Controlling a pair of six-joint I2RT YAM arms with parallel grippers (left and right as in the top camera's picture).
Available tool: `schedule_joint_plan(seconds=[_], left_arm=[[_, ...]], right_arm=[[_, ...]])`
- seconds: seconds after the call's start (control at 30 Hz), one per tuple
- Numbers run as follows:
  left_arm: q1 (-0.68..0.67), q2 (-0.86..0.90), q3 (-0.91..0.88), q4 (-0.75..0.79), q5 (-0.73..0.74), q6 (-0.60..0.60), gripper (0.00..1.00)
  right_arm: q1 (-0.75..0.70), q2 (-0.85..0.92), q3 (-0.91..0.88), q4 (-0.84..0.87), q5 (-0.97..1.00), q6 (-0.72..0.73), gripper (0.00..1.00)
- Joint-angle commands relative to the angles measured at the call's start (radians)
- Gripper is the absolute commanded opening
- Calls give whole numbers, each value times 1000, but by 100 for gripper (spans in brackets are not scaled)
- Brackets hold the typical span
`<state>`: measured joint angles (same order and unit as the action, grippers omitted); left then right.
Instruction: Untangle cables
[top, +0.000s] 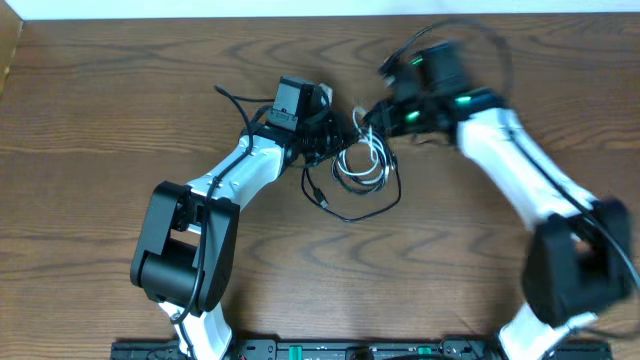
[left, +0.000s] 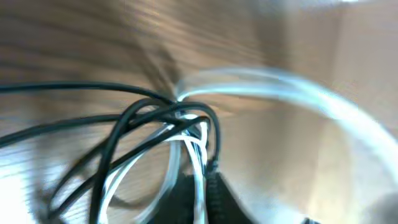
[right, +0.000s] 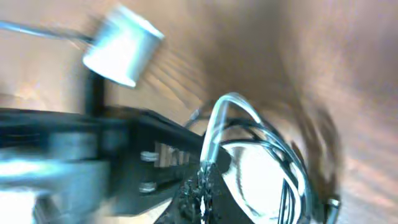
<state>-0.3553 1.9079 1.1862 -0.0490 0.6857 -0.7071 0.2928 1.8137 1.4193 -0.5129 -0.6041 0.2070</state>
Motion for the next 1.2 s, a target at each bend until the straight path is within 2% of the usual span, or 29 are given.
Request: schedule_joint_plan(seconds=[0.0,0.17,0.43,0.5,0.53,0.57,0.63,0.73,0.8,0.9,1.0,1.07,1.1,1.17], left_arm=[[0,1,0,21,80,19,22],[0,1,0,-62,-87,14,23],[-46,10,-1,-64,-182,15,27],[-79,31,-1,-39,-182,14,27],[-93,42,-1,-35,-182,14,22],[-98,43,-1,-32,-182,14,8],[-98,40,0,-10,-166,15,8],[-71,-10,2,129,-8,15,8],[-54,-77,4,188,30,-3,7],[-42,-174,4,198,34,-93,7],[-42,-257,4,198,64,-108,8],[-42,-298,4,198,66,-119,8],[-42,-321,4,203,66,-118,7],[-42,-347,4,219,66,-119,7]], right_arm=[[-47,-60,6,-4,-150,-30,1],[-71,-66,6,1,-240,-29,1],[-72,-68,6,0,-237,-29,1],[-72,-68,6,0,-233,-29,1],[-73,-68,6,-2,-217,-29,1],[-77,-68,6,-7,-187,-29,1],[-83,-67,6,-33,-77,-28,1],[-84,-61,5,-90,153,-10,1],[-84,-45,1,-100,177,-10,1],[-80,-18,0,-108,175,-10,3],[-71,13,0,-109,157,-14,10],[-64,34,0,-108,136,-19,22],[-63,38,0,-108,110,-35,34],[-63,43,0,-104,69,-66,45]])
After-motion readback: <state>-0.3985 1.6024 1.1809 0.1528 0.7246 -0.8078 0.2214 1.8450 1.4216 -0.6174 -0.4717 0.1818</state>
